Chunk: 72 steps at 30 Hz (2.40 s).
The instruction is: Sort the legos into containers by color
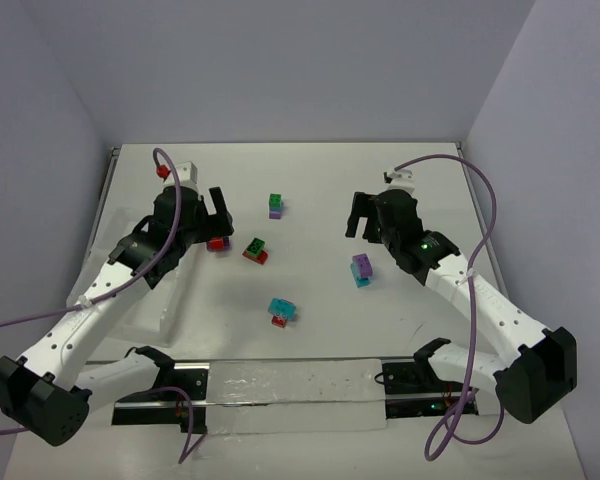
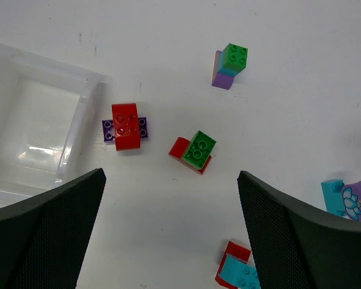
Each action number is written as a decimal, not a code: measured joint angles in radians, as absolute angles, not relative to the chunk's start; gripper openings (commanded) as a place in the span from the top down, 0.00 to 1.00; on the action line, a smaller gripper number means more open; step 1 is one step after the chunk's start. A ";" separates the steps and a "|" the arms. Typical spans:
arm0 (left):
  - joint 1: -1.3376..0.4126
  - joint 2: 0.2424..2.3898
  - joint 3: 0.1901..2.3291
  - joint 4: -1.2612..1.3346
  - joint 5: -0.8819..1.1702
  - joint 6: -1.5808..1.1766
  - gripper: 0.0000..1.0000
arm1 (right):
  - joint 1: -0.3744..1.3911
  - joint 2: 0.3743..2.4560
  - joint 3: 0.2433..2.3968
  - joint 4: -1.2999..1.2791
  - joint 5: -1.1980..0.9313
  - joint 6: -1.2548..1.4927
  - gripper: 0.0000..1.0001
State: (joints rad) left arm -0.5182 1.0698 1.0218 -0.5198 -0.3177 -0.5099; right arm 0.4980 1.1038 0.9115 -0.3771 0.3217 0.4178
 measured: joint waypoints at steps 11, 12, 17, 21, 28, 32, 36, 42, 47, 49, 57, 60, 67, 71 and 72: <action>-0.518 1.109 1.026 -0.525 -0.311 -0.524 0.06 | 0.498 1.069 0.907 -0.368 0.272 0.426 0.00; -0.518 1.127 1.030 -0.529 -0.312 -0.531 0.06 | 0.498 1.066 0.907 -0.369 0.272 0.425 0.00; -0.518 1.283 1.085 -0.554 -0.320 -0.568 0.08 | 0.498 1.040 0.875 -0.358 0.244 0.425 0.00; -0.518 1.399 1.110 -0.581 -0.356 -0.612 0.14 | 0.498 1.030 0.857 -0.359 0.221 0.424 0.00; -0.518 1.553 1.140 -0.596 -0.422 -0.666 0.15 | 0.498 1.031 0.857 -0.359 0.201 0.412 0.00; -0.515 1.605 1.167 -0.603 -0.466 -0.678 0.14 | 0.498 1.031 0.857 -0.359 0.197 0.405 0.00; -0.495 1.629 1.171 -0.601 -0.477 -0.679 0.14 | 0.498 1.036 0.857 -0.359 0.197 0.403 0.00; -0.448 1.658 1.171 -0.586 -0.470 -0.665 0.16 | 0.498 1.045 0.857 -0.359 0.195 0.402 0.01; -0.444 1.709 1.171 -0.579 -0.452 -0.641 0.22 | 0.498 1.067 0.857 -0.360 0.194 0.402 0.03; -0.444 1.721 1.171 -0.576 -0.448 -0.638 0.24 | 0.498 1.071 0.858 -0.362 0.194 0.401 0.04; -0.434 1.736 1.171 -0.568 -0.447 -0.622 0.40 | 0.500 1.072 0.858 -0.374 0.194 0.395 0.06; -0.428 1.736 1.171 -0.563 -0.439 -0.617 0.40 | 0.500 1.073 0.859 -0.379 0.198 0.395 0.06; -0.427 1.737 1.171 -0.544 -0.413 -0.609 0.39 | 0.500 1.076 0.869 -0.387 0.212 0.395 0.06; -0.427 1.741 1.171 -0.532 -0.410 -0.605 0.41 | 0.500 1.076 0.873 -0.389 0.218 0.395 0.06; -0.427 1.743 1.171 -0.529 -0.410 -0.604 0.41 | 0.500 1.076 0.874 -0.390 0.221 0.395 0.06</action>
